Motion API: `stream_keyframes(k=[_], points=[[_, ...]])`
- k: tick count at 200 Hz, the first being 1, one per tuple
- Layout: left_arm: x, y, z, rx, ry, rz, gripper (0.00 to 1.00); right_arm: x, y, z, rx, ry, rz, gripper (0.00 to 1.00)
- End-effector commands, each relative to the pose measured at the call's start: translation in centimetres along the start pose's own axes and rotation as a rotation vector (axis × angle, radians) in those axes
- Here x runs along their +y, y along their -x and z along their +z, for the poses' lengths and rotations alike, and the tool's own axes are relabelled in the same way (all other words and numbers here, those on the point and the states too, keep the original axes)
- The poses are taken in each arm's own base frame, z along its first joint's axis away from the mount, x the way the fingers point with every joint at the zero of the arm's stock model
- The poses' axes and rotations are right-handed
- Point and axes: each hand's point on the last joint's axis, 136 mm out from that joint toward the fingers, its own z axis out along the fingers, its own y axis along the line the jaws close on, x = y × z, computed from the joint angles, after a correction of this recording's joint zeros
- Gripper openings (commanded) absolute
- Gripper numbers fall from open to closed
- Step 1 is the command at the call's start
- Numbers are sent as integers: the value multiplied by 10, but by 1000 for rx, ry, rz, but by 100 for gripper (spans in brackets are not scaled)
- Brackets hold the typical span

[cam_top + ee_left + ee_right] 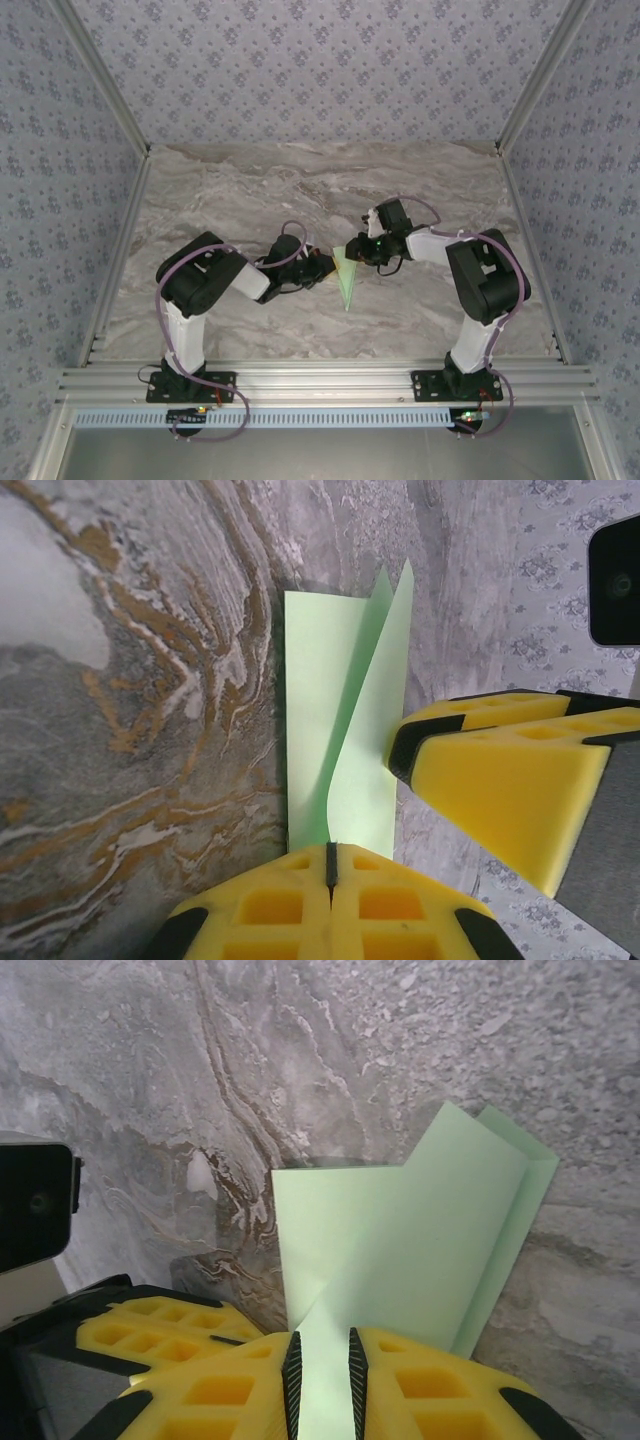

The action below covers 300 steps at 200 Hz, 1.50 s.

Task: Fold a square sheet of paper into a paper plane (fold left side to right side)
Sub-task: Fold the wing for the fifth time at the center of the table.

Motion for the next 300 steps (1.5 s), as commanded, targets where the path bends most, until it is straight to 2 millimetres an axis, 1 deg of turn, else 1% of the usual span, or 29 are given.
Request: stream_keyframes(k=[1, 92, 125, 141, 155, 180, 217, 239, 264, 283, 300], points=[[17, 4, 4, -7, 68, 12, 0, -8, -6, 4, 23, -43, -9, 22], [27, 3, 4, -13, 92, -2, 0, -19, -12, 13, 52, -65, 11, 22], [21, 4, 3, -15, 67, 9, 0, -28, -19, 16, 77, -91, 33, 22], [21, 3, 3, -13, 70, 13, 0, -24, -19, 15, 71, -68, 26, 22], [21, 4, 3, -14, 72, 12, 0, -14, -14, 12, 50, -32, 7, 22], [26, 5, 0, -22, 81, 7, 0, 1, -3, -1, 3, 14, -21, 26], [26, 7, -5, -34, 75, 11, 0, 5, 5, -16, -30, 18, -30, 29], [24, 7, -7, -37, 69, 18, 0, 0, 7, -23, -54, -2, -27, 35], [23, 8, -9, -40, 70, 20, 0, -12, 6, -28, -63, -34, 0, 42], [23, 10, -11, -48, 67, 21, 0, -18, 5, -27, -57, -46, 21, 46], [20, 11, -13, -55, 59, 25, 0, -17, 5, -24, -51, -37, 25, 50]])
